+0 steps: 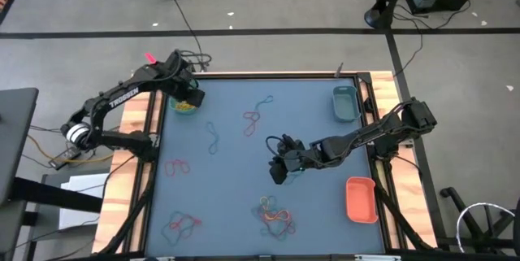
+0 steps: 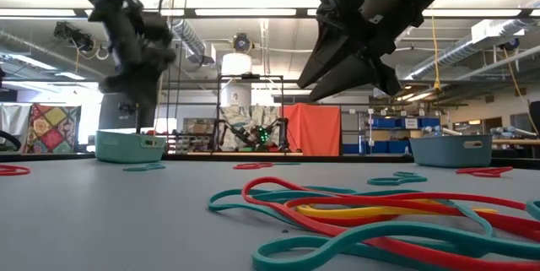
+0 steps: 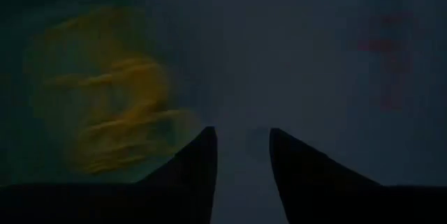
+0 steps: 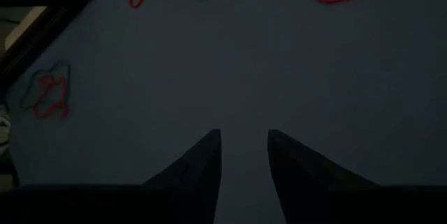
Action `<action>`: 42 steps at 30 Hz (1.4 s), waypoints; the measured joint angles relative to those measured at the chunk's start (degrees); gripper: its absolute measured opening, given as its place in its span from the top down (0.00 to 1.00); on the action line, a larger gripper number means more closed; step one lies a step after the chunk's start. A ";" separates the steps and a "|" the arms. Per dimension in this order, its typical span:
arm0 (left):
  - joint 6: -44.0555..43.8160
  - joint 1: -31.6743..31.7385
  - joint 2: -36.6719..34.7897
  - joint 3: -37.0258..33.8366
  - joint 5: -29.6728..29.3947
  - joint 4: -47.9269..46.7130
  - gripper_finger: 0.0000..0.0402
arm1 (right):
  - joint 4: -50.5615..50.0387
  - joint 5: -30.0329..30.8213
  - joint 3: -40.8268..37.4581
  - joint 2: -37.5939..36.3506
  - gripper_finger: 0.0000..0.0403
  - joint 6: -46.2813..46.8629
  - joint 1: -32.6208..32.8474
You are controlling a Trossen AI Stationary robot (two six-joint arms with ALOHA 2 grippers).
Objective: Sort rubber bands into baskets
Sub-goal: Put the yellow rubber band into the green bin
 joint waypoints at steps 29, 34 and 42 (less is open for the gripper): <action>-3.39 -43.97 -14.62 -1.63 -4.31 23.44 0.67 | 4.40 -9.87 0.04 1.08 0.68 -5.62 2.98; -6.62 -45.95 -13.08 -5.89 -7.15 24.83 0.67 | 4.31 -16.27 2.28 7.20 0.68 -10.47 2.59; -8.21 -50.09 -12.86 -9.03 -7.08 28.99 0.67 | -1.91 -19.59 13.23 18.47 0.76 -24.95 4.08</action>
